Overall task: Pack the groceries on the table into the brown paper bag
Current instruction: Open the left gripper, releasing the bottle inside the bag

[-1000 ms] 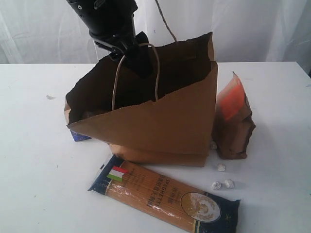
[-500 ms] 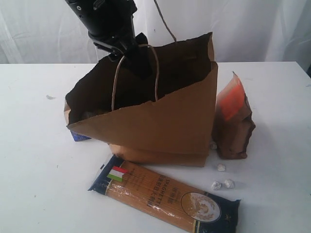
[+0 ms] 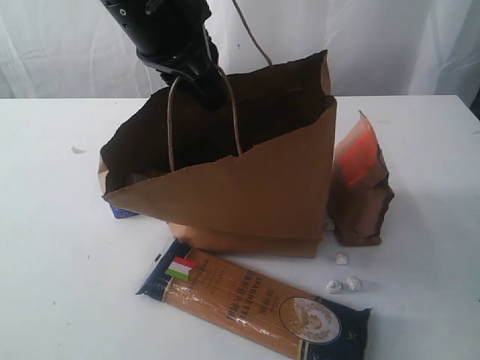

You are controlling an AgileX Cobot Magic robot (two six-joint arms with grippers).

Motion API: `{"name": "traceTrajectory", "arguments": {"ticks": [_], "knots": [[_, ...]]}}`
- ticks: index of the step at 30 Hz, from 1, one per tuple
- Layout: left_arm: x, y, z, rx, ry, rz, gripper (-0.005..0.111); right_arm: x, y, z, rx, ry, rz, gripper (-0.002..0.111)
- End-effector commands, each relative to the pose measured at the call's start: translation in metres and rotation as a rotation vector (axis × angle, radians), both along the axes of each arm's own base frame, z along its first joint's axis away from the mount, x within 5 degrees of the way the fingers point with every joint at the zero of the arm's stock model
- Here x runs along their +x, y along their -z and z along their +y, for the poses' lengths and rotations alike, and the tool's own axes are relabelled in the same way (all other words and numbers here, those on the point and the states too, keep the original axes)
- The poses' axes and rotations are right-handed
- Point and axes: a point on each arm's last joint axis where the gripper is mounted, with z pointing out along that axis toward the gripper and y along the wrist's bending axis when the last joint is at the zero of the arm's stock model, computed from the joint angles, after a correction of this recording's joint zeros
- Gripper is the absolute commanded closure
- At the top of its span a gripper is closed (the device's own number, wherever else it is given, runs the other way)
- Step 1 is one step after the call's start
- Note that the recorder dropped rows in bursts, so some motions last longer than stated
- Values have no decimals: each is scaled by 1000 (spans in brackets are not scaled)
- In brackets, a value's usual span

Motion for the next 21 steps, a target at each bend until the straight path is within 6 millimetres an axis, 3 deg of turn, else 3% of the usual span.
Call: {"name": "traceTrajectory", "arguments": {"ticks": [1,21], "knots": [[-11,-1,4,31,25,78,106,0,0,0,1,5,-11,108],[-13,-1,2,5,32,99,107,0,0,0,1,5,-11,108]]}}
